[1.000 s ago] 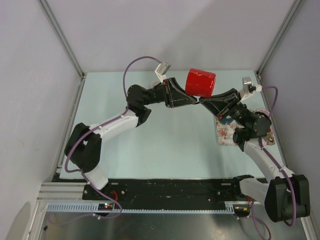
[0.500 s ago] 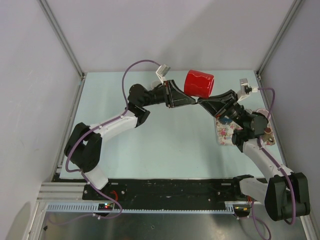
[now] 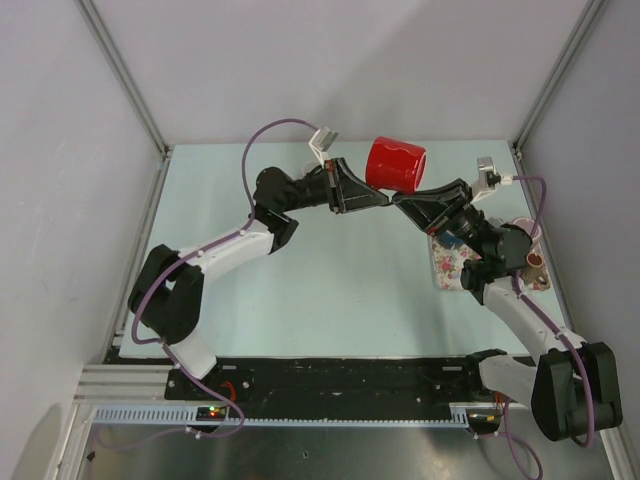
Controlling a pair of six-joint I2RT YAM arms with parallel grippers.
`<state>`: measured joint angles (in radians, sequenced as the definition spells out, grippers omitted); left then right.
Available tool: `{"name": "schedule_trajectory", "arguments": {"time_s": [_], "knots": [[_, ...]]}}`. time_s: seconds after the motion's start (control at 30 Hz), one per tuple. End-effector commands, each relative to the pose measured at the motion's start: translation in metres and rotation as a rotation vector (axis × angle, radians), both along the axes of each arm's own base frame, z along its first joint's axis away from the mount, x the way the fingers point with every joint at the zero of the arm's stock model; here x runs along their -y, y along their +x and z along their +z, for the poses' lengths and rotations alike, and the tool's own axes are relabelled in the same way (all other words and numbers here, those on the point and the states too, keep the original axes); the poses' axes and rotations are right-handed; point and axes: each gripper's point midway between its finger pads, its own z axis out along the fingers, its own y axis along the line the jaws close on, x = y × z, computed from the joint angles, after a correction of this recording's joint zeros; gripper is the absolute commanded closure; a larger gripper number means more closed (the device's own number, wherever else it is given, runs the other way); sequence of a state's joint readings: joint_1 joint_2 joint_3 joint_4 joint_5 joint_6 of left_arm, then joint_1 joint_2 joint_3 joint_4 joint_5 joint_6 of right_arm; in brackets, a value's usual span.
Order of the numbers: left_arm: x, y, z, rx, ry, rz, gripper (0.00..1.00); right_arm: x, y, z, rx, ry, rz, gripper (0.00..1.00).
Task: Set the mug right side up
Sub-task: Turn over the cup on the tray.
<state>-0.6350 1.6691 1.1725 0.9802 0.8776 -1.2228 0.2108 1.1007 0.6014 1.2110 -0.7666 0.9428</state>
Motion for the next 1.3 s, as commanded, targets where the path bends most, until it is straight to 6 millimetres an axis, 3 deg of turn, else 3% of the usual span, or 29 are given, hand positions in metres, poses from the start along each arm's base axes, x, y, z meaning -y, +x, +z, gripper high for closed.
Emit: {"name": "schedule_trajectory", "arguments": {"time_s": [0.0,0.1,0.4,0.67,0.93,1.27], "knots": [[-0.010,-0.017,0.049,0.097,-0.134,-0.003,0.92,-0.011,-0.006,-0.015,0.019,-0.061,0.048,1.00],[-0.011,-0.017,0.050,0.096,-0.138,-0.001,0.99,-0.011,-0.006,-0.016,0.021,-0.066,0.049,1.00],[-0.015,-0.018,0.046,0.110,-0.134,0.015,1.00,-0.002,0.002,-0.015,0.013,-0.063,-0.002,0.97],[-0.023,-0.014,0.045,0.125,-0.134,0.053,1.00,0.009,0.009,-0.010,0.008,-0.055,-0.049,0.79],[-0.027,-0.007,0.044,0.122,-0.125,0.081,1.00,0.010,0.009,-0.009,0.019,-0.059,-0.054,0.47],[-0.027,0.016,0.023,0.103,-0.046,0.161,1.00,0.009,0.014,-0.013,0.021,-0.120,-0.053,0.18]]}}
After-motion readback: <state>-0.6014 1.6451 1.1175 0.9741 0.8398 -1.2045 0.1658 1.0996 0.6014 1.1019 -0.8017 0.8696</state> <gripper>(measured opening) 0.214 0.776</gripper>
